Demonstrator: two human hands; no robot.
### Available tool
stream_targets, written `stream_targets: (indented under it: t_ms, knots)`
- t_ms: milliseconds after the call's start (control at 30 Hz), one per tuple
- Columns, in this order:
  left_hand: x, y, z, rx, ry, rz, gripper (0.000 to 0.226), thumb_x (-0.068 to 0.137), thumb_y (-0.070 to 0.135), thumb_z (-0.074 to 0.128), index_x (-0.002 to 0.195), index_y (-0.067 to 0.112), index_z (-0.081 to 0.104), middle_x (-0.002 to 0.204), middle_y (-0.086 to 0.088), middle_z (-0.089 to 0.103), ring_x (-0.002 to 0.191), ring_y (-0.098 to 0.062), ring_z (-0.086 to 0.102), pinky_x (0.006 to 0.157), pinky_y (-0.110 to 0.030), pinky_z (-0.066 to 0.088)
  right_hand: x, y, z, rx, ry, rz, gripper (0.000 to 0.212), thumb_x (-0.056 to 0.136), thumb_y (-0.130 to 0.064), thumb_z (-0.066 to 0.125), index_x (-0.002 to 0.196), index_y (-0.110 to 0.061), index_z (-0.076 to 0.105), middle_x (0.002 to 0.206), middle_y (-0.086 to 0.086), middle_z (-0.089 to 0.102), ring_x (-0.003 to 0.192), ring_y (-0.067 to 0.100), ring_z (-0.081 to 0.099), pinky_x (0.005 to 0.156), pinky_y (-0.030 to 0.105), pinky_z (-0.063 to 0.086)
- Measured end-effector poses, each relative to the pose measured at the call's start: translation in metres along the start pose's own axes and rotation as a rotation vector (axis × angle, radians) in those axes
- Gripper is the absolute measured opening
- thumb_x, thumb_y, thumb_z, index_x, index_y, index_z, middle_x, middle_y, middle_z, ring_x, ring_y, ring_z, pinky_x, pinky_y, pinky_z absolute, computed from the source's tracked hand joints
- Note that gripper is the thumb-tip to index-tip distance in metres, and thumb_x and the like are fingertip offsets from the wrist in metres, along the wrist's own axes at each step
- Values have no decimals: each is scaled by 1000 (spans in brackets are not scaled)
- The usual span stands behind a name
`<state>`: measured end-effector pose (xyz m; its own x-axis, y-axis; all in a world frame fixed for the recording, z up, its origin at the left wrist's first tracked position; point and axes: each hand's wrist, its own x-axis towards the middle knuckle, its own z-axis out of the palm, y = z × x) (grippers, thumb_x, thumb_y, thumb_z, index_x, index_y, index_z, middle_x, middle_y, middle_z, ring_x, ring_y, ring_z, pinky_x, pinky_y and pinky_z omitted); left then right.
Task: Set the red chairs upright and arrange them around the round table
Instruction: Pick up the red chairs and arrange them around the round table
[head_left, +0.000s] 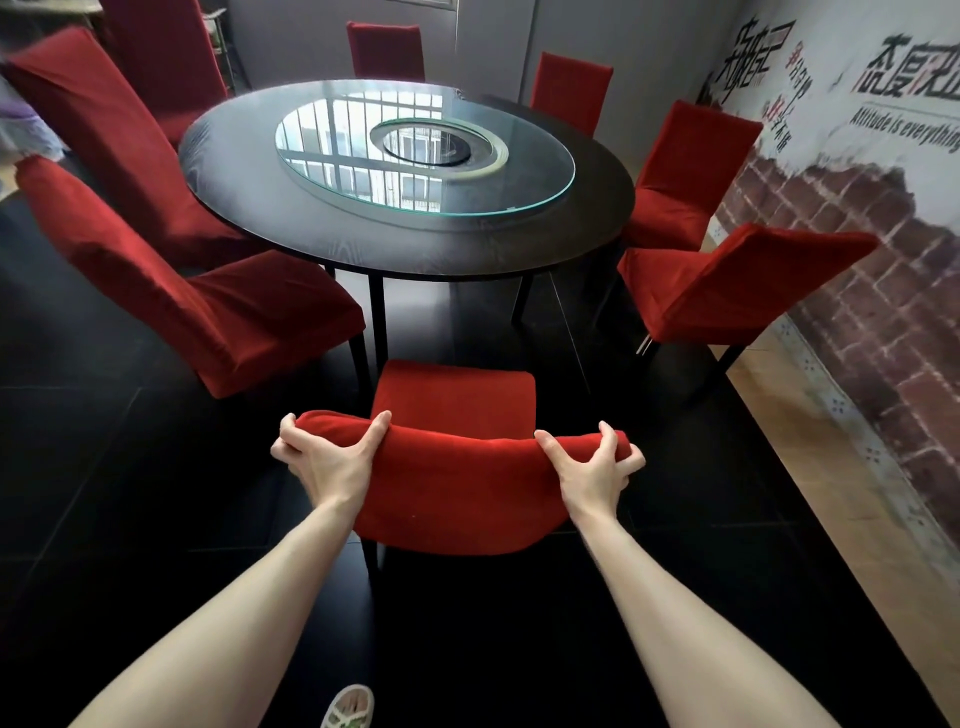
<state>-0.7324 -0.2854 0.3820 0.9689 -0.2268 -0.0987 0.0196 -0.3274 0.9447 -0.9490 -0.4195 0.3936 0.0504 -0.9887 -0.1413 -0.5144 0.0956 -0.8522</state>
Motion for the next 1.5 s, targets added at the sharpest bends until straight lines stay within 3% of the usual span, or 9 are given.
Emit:
stream_targets:
  t_ms: [500, 667, 867, 1167, 1500]
  knots:
    - [95, 25, 13, 28, 50, 22, 105, 63, 44, 89, 138, 1, 30, 140, -20, 30, 130, -35, 39, 111, -41, 36, 50, -51, 66, -16, -24, -21, 95, 71, -55, 80, 145, -16, 36, 148, 10, 11, 128, 37, 32, 94, 42, 44]
    - [123, 33, 29, 66, 20, 34, 106, 66, 47, 86, 146, 10, 27, 143, -18, 25, 133, -33, 33, 109, -37, 33, 78, -66, 85, -23, -21, -18, 96, 72, -55, 80, 146, -16, 34, 149, 10, 11, 129, 38, 31, 92, 40, 42]
    - [144, 38, 47, 152, -11, 22, 101, 67, 59, 79, 146, 20, 30, 142, -12, 22, 132, -33, 32, 105, -43, 39, 107, -79, 98, -47, -34, -12, 98, 72, -57, 78, 148, -17, 31, 150, 9, 7, 131, 38, 29, 92, 44, 44]
    - [172, 49, 71, 184, 5, -8, 95, 67, 59, 80, 138, 14, 35, 142, -12, 28, 127, -38, 41, 105, -45, 37, 140, -93, 115, -49, -36, -24, 99, 72, -58, 78, 148, -17, 30, 150, 8, 8, 130, 37, 29, 84, 38, 40]
    - [190, 60, 89, 175, 11, -10, 93, 67, 56, 81, 134, 11, 35, 141, -14, 29, 126, -37, 41, 104, -45, 40, 171, -106, 128, -62, -34, -8, 99, 72, -58, 78, 149, -17, 29, 150, 7, 6, 131, 37, 28, 90, 44, 45]
